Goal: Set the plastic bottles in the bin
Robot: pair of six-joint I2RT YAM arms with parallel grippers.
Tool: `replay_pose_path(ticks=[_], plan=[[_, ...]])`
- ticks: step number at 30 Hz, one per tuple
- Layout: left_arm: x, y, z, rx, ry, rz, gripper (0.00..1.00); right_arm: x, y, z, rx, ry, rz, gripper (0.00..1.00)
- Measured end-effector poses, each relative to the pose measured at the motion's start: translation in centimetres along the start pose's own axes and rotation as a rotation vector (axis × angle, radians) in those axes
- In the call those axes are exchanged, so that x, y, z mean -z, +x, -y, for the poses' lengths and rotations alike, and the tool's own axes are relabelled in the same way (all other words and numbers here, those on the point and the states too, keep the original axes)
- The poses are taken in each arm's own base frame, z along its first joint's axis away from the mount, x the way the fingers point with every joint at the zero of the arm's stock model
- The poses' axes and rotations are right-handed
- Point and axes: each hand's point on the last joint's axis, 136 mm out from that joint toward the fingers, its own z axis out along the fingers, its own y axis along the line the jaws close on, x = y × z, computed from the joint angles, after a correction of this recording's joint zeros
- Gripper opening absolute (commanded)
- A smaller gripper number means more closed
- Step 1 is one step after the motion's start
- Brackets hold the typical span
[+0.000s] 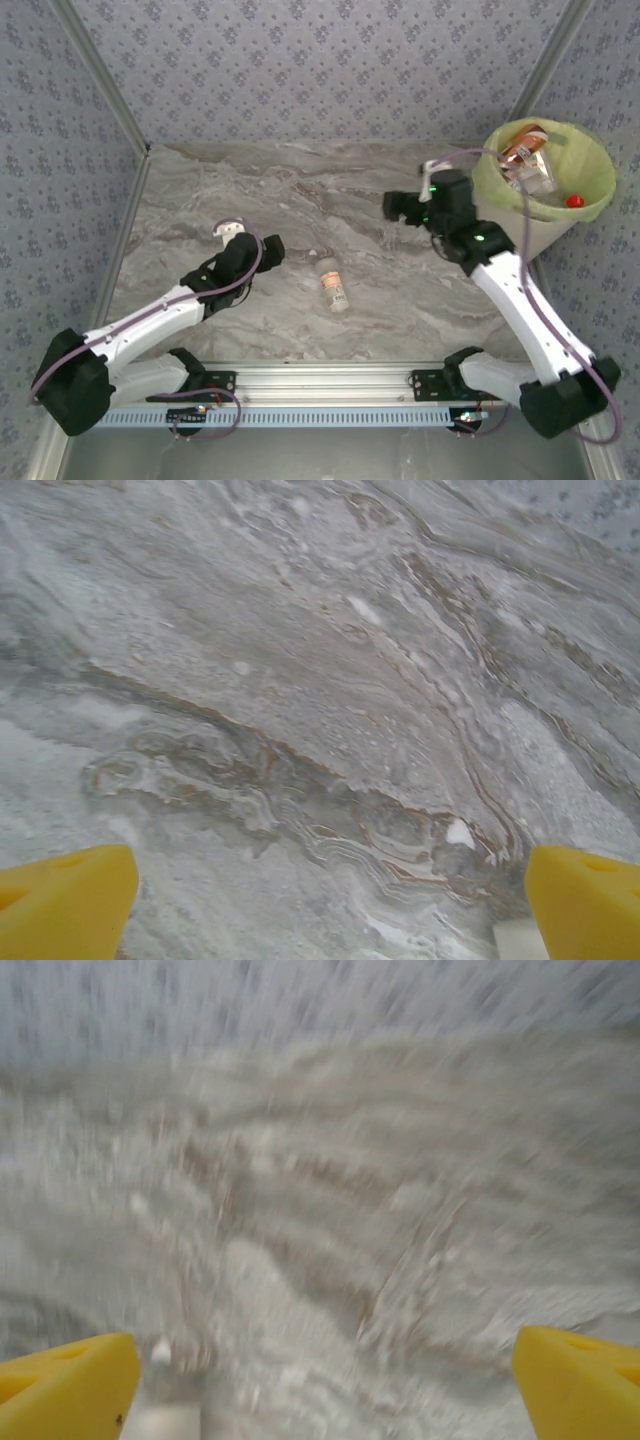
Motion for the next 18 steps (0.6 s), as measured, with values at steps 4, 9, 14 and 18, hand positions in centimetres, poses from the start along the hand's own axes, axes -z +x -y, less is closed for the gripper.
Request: replay_pose_path(ticks=[4, 9, 14, 18], plan=[[0.3, -0.3, -1.3, 0.032, -0.034, 0.022, 0.99, -4.0, 6.6, -4.3, 0.048, -0.054, -0.206, 1.00], [0.5, -0.1, -2.2, 0.041, -0.061, 0.027, 1.00, -6.2, 12.9, -9.5, 0.128, -0.090, -0.360, 1.00], [0.6, 0.0, -2.8, 0.045, -0.081, 0.026, 0.99, -8.2, 17.3, -11.8, 0.203, -0.068, -0.479, 1.00], [0.5, 0.0, -2.9, 0.051, -0.083, 0.026, 1.00, -9.6, 19.1, -12.6, 0.217, -0.048, -0.533, 0.99]])
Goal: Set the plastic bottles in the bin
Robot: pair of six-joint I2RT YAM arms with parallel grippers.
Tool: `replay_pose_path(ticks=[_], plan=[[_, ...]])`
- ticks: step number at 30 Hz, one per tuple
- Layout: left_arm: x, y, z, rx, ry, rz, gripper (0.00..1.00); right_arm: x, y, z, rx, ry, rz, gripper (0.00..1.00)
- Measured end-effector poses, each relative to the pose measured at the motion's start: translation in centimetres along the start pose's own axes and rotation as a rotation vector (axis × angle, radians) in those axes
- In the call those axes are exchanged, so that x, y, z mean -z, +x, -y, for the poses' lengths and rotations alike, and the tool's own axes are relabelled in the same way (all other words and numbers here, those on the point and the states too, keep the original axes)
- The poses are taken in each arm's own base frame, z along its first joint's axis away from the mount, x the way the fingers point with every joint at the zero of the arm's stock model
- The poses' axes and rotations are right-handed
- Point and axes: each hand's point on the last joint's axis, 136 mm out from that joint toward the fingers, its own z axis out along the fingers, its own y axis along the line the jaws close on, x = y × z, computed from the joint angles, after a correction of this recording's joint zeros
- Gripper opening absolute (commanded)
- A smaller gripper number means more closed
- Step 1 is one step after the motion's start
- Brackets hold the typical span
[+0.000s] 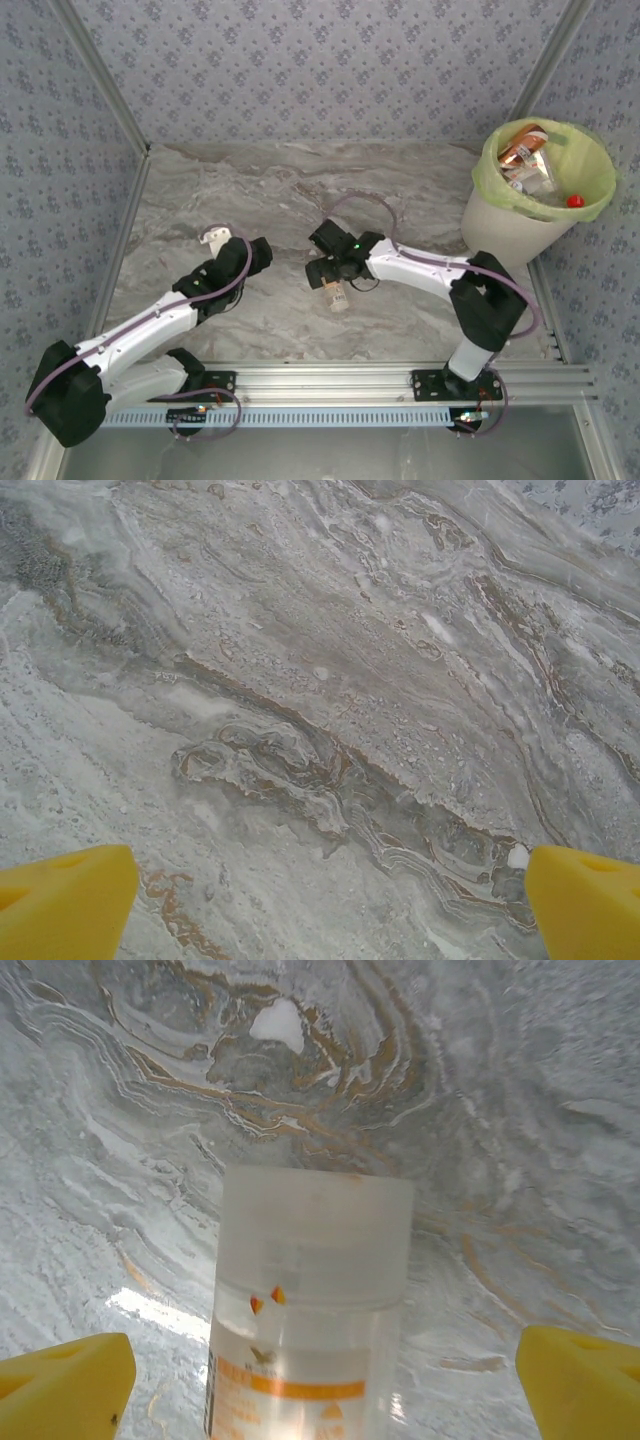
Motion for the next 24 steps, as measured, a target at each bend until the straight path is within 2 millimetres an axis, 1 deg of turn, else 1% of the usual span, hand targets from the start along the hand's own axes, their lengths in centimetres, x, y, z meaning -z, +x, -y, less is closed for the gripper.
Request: replay_pose_path(ticks=[2, 3, 5, 7, 8, 10, 12, 14, 16, 19, 22, 24], plan=[[0.0, 0.0, 0.0, 0.003, 0.000, 0.000, 0.99, -1.1, 0.5, -0.2, -0.008, 0.013, -0.028, 0.96], [0.0, 0.0, 0.0, 0.004, 0.000, 0.000, 0.99, -1.7, 0.8, -0.2, -0.012, 0.023, -0.049, 0.92], [0.0, 0.0, 0.0, 0.005, 0.000, 0.000, 1.00, -2.8, 1.4, -0.4, -0.017, 0.038, -0.079, 0.79], [0.0, -0.1, -0.1, 0.006, -0.002, 0.001, 0.99, -3.5, 2.0, -0.4, -0.022, 0.050, -0.102, 0.69], [0.0, -0.1, -0.1, 0.006, -0.002, 0.001, 0.99, -3.6, 2.2, -0.4, -0.024, 0.054, -0.108, 0.63], [0.0, -0.1, -0.1, 0.006, -0.003, 0.001, 1.00, -3.5, 2.3, -0.5, -0.023, 0.054, -0.112, 0.56], [0.0, -0.1, -0.1, 0.006, -0.003, 0.001, 1.00, -3.1, 2.1, -0.6, -0.023, 0.047, -0.100, 0.52], [0.0, -0.1, -0.1, 0.010, -0.003, 0.001, 0.99, -2.0, 1.3, -0.5, -0.026, 0.039, -0.071, 0.52], [0.0, -0.1, -0.1, 0.014, -0.002, 0.001, 1.00, -0.4, 0.1, -0.2, -0.035, 0.036, -0.020, 0.52], [-0.1, -0.1, -0.1, 0.015, -0.004, 0.002, 0.99, 3.3, -2.5, 0.9, -0.053, 0.027, 0.093, 0.51], [-0.2, 0.0, -0.1, 0.013, -0.007, 0.000, 0.99, 7.8, -5.5, 2.8, -0.093, 0.017, 0.227, 0.51], [-0.3, 0.1, -0.2, 0.010, -0.011, -0.004, 0.99, 10.3, -7.1, 4.2, -0.114, 0.021, 0.304, 0.51]])
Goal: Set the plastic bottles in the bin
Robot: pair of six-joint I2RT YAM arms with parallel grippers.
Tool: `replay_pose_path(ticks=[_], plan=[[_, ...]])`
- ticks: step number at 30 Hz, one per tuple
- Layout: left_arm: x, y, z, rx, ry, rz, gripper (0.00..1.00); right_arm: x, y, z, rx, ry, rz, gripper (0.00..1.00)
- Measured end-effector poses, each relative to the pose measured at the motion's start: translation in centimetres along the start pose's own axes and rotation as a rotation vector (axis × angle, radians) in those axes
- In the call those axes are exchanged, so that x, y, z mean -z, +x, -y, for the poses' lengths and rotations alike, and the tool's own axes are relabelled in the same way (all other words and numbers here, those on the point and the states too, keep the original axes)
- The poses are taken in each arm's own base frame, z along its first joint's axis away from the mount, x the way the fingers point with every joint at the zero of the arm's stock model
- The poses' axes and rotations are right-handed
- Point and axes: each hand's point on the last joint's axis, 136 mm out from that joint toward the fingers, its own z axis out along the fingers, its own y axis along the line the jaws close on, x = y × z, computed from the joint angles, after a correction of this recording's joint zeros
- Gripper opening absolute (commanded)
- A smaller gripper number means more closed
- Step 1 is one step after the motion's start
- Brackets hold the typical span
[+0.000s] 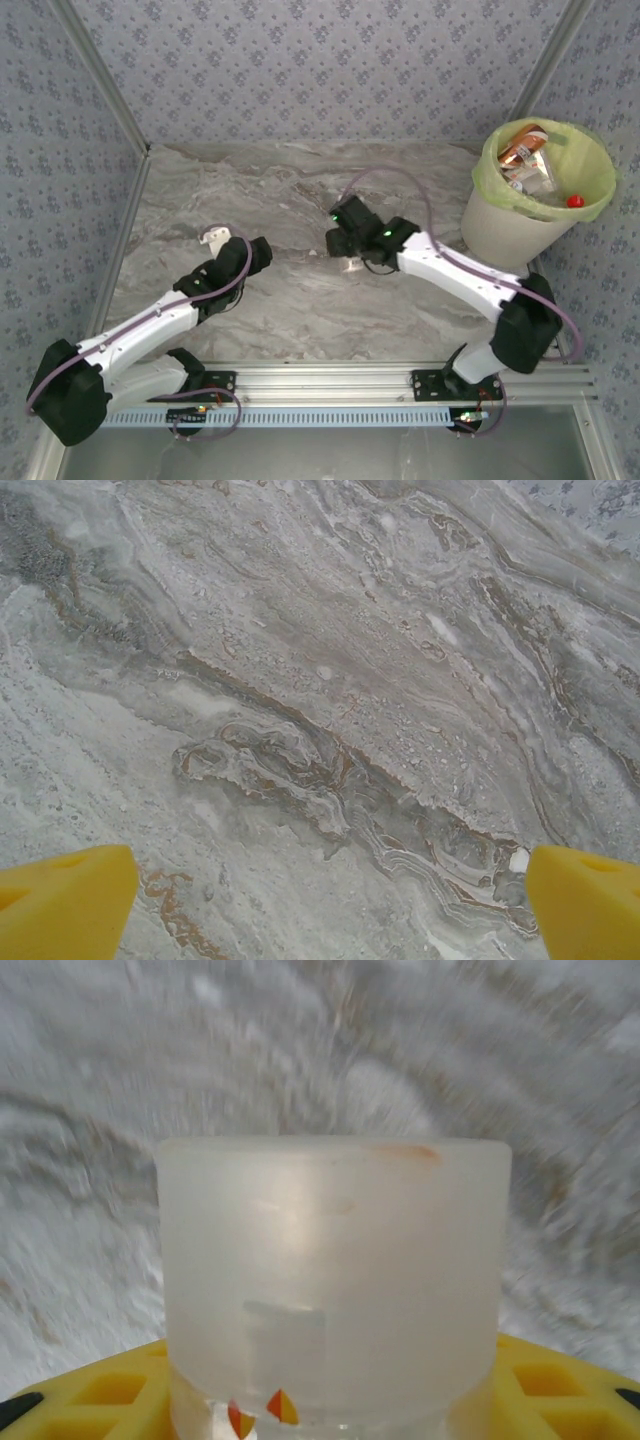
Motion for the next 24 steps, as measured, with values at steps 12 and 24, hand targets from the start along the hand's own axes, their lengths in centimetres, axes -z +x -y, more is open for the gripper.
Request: replay_pose_path(ticks=[12, 24], plan=[[-0.4, 0.1, -0.3, -0.001, -0.017, -0.004, 0.99, 8.4, -9.6, 7.7, -0.084, 0.065, 0.359, 0.50], [-0.5, 0.1, -0.3, 0.001, -0.018, -0.003, 0.99, 13.8, -15.6, 16.8, -0.175, 0.233, 0.583, 0.50]])
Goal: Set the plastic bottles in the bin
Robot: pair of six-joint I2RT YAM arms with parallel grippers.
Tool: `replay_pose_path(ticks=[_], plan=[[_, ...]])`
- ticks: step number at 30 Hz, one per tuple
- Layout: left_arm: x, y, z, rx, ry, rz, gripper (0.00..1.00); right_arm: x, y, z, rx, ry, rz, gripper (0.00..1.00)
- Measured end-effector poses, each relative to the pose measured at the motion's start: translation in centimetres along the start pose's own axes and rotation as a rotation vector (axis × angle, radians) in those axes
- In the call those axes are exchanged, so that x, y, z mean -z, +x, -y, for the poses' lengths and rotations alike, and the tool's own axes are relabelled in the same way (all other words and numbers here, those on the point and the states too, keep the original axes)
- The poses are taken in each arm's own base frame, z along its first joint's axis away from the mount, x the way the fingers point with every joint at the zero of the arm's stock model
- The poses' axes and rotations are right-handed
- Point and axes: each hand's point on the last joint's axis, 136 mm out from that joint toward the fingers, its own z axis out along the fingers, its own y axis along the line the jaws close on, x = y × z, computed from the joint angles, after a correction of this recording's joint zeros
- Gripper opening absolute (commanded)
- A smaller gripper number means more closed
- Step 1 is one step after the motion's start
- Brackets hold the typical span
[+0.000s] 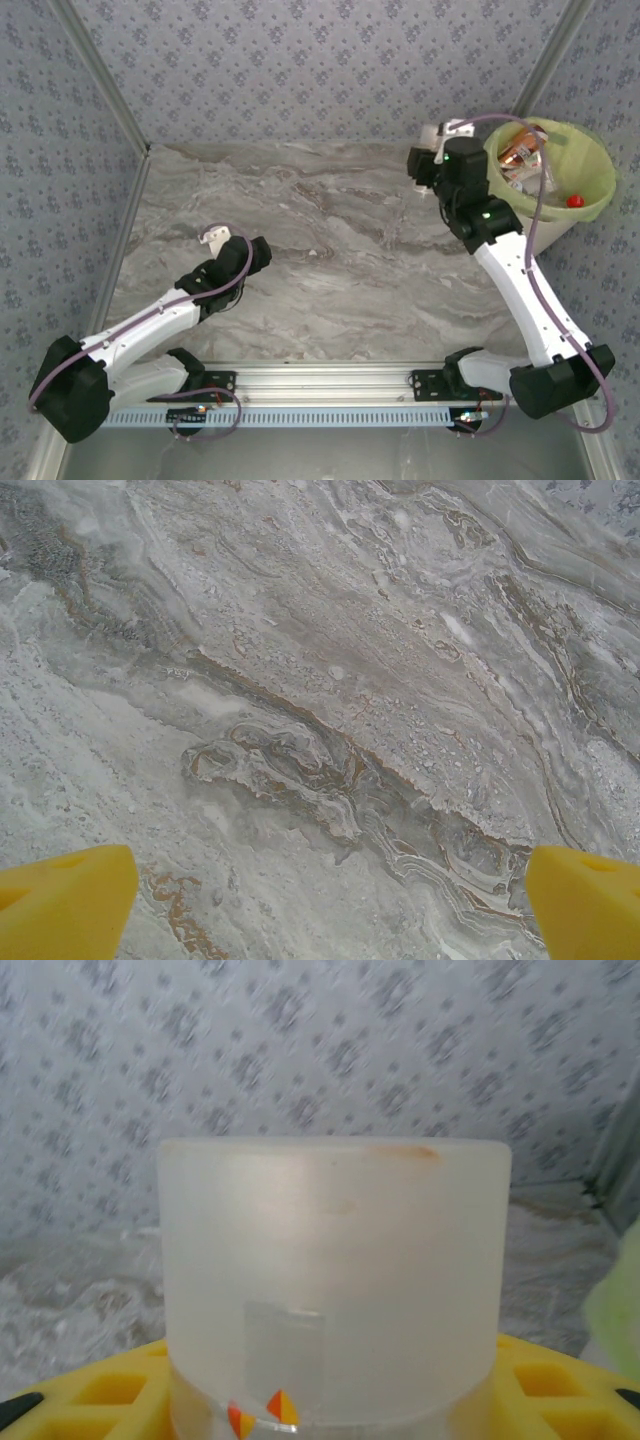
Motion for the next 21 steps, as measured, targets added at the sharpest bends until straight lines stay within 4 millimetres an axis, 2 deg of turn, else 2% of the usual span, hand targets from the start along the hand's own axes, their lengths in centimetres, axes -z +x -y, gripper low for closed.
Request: replay_pose_path(ticks=[5, 12, 16, 21], plan=[[-0.1, -0.1, -0.1, 0.004, -0.002, -0.001, 1.00, 0.3, -4.0, 5.3, -0.060, 0.108, 0.121, 0.50], [-0.1, 0.0, -0.1, 0.008, 0.000, -0.007, 0.99, 1.2, -7.6, 12.6, -0.156, 0.246, 0.264, 0.50], [-0.1, 0.0, -0.1, 0.008, 0.000, -0.007, 0.99, 1.8, -9.3, 15.7, -0.170, 0.321, 0.317, 0.51], [-0.1, -0.1, -0.1, 0.015, 0.001, -0.006, 0.99, 2.1, -10.4, 17.8, -0.112, 0.407, 0.329, 0.52]])
